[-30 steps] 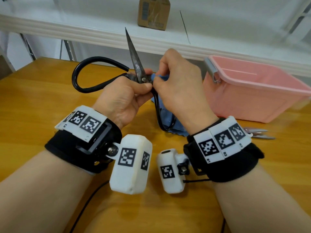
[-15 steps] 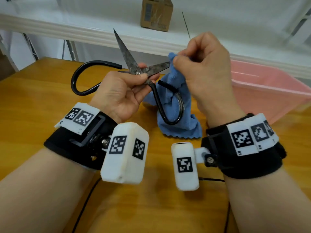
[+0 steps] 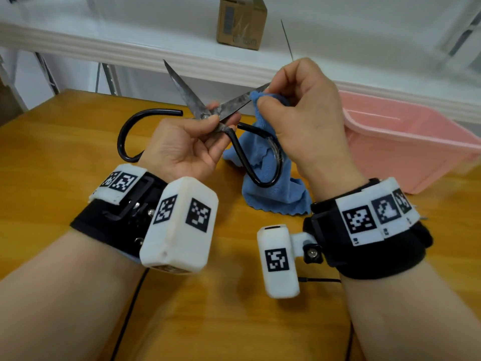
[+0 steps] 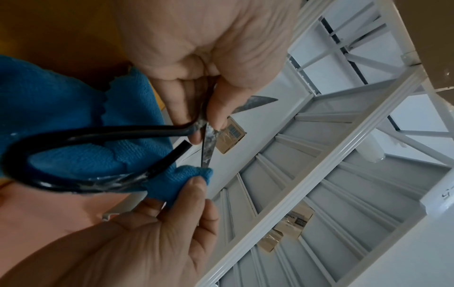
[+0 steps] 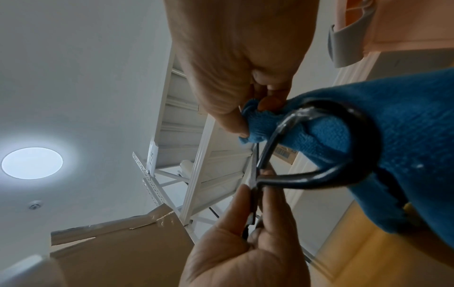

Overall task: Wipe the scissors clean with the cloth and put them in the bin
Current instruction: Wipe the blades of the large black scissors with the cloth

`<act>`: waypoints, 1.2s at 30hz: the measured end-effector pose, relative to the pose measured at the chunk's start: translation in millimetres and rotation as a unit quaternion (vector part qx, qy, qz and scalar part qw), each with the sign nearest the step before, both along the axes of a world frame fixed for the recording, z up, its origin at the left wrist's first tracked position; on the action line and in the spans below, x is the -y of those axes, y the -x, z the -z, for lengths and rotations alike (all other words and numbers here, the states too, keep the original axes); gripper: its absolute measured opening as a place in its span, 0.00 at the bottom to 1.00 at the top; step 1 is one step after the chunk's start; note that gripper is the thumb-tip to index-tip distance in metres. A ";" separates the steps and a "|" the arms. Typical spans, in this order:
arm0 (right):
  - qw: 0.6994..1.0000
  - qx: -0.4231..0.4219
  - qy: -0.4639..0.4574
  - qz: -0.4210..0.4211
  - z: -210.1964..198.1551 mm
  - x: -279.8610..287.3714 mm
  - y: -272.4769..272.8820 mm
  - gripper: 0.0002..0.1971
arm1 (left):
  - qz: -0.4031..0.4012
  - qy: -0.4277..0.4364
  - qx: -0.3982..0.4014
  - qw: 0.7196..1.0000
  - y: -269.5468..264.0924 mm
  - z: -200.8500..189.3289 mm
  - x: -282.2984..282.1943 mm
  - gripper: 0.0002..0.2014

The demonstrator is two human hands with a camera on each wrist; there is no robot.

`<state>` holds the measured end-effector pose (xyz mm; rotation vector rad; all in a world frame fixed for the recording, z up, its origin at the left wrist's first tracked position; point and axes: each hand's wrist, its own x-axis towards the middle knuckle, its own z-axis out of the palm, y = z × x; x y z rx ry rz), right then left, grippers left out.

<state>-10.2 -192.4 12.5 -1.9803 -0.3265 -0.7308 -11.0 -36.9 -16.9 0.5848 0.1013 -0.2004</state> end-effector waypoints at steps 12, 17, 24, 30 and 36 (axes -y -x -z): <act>1.000 -0.006 0.002 0.028 1.2 0.6 -1.7 0.09 | 0.041 0.052 0.023 0.997 -3.5 0.5 1.2 0.14; 0.999 -0.013 0.044 0.018 1.5 -1.6 1.7 0.08 | 0.050 -0.020 0.037 0.998 -5.9 3.3 1.2 0.14; 0.989 0.015 0.146 0.016 9.7 -14.9 8.2 0.07 | 0.108 -0.062 0.077 0.989 -0.8 4.3 7.4 0.18; 0.986 0.021 0.163 0.039 18.5 -17.2 5.4 0.07 | 0.113 -0.093 0.075 0.986 2.0 5.7 10.8 0.21; 0.980 0.002 0.174 0.098 18.6 0.0 -3.5 0.08 | 0.110 -0.118 0.073 0.984 1.3 7.7 13.9 0.21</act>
